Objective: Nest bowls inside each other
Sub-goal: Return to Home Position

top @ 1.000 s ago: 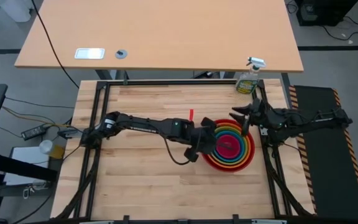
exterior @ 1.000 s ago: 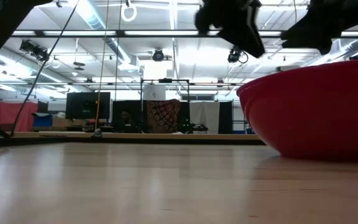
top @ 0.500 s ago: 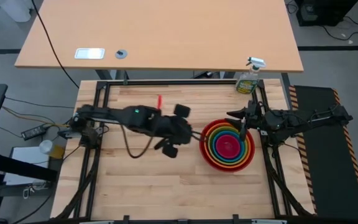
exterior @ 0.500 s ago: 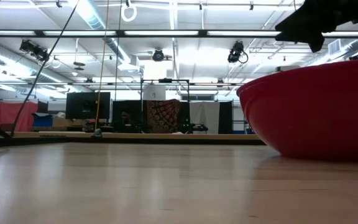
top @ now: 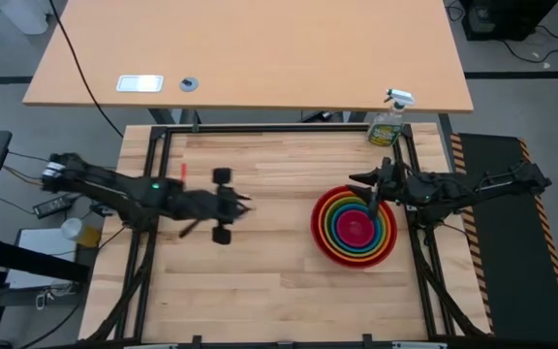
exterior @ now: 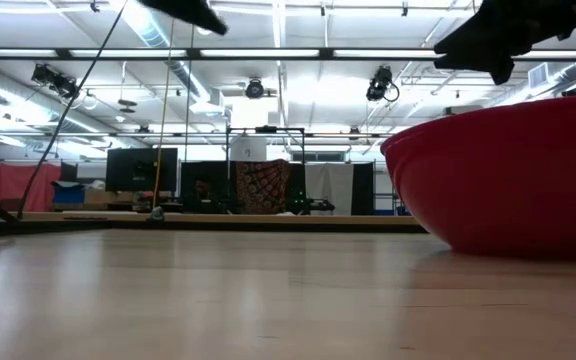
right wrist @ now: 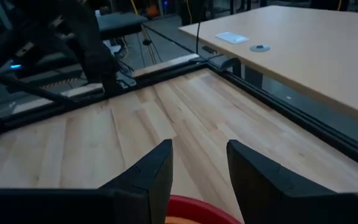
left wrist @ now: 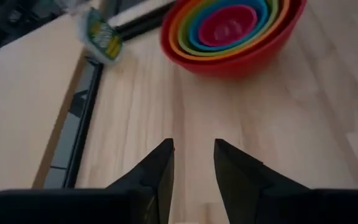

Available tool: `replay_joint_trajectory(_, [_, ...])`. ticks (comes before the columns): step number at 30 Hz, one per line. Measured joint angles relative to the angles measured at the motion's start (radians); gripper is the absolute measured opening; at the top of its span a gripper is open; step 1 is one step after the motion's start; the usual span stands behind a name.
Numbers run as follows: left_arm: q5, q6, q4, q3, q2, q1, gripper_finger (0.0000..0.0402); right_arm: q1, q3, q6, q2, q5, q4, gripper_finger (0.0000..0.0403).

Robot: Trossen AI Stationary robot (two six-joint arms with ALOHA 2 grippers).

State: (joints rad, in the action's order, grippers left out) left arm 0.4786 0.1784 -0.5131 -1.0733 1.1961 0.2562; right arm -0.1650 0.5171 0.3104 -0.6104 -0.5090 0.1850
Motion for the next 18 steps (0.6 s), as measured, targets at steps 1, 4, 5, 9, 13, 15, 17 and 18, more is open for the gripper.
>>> replay_joint_trajectory(1, [0.002, -0.01, 0.022, 0.048, -0.05, 0.0, 0.0115, 0.003, 0.0, -0.005, -0.008, -0.007, -0.013, 0.016])
replay_joint_trajectory(4, [0.039, -0.051, 0.078, 0.182, -0.193, -0.002, 0.0115, 0.015, 0.0, -0.025, -0.042, -0.031, -0.06, 0.016])
replay_joint_trajectory(5, [0.05, -0.064, 0.088, 0.224, -0.239, -0.002, 0.0115, 0.02, 0.0, -0.032, -0.058, -0.032, -0.082, 0.016])
replay_joint_trajectory(9, [0.06, -0.143, 0.131, 0.366, -0.417, -0.004, 0.0115, 0.036, 0.003, -0.122, -0.091, 0.002, -0.105, 0.016])
replay_joint_trajectory(13, [0.06, -0.204, 0.191, 0.494, -0.58, 0.004, 0.0115, 0.037, 0.005, -0.163, -0.005, -0.003, -0.106, 0.016])
replay_joint_trajectory(15, [0.06, -0.211, 0.252, 0.558, -0.656, 0.007, 0.0115, 0.038, -0.004, -0.186, 0.055, 0.037, -0.107, 0.016])
replay_joint_trajectory(17, [0.06, -0.21, 0.341, 0.626, -0.726, 0.006, 0.0115, 0.043, -0.023, -0.19, 0.112, 0.076, -0.106, 0.016])
replay_joint_trajectory(18, [0.06, -0.207, 0.383, 0.661, -0.757, 0.006, 0.0115, 0.046, -0.036, -0.19, 0.139, 0.09, -0.108, 0.016])
